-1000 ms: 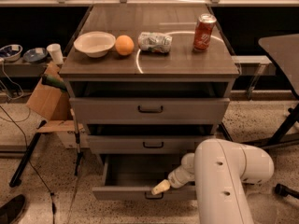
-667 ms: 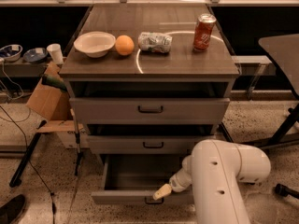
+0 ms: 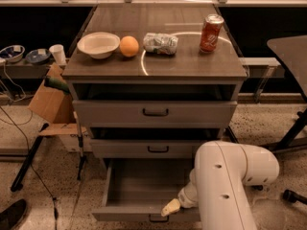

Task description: Open bottom drawer

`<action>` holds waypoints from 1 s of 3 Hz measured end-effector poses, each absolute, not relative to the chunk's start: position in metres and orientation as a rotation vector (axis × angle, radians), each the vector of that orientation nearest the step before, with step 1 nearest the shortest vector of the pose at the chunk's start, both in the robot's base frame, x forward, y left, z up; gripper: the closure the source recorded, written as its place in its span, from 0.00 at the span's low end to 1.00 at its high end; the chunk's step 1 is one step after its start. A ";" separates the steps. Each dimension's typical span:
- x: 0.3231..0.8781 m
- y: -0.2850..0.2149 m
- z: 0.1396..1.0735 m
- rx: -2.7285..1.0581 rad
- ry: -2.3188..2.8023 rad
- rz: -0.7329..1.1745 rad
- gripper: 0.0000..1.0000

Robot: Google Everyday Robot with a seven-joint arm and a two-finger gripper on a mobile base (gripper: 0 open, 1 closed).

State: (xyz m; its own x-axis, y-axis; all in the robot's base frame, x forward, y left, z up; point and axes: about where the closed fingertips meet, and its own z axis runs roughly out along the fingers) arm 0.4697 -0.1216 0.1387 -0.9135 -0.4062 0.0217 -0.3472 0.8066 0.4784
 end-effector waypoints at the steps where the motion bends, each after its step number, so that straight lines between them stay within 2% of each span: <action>1: 0.462 -0.124 0.139 0.586 -2.866 -0.718 0.00; 3: 0.418 -0.129 0.148 0.518 -2.865 -0.674 0.00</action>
Offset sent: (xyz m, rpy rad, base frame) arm -0.0971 -0.0173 0.0151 -0.0705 0.0672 -0.0851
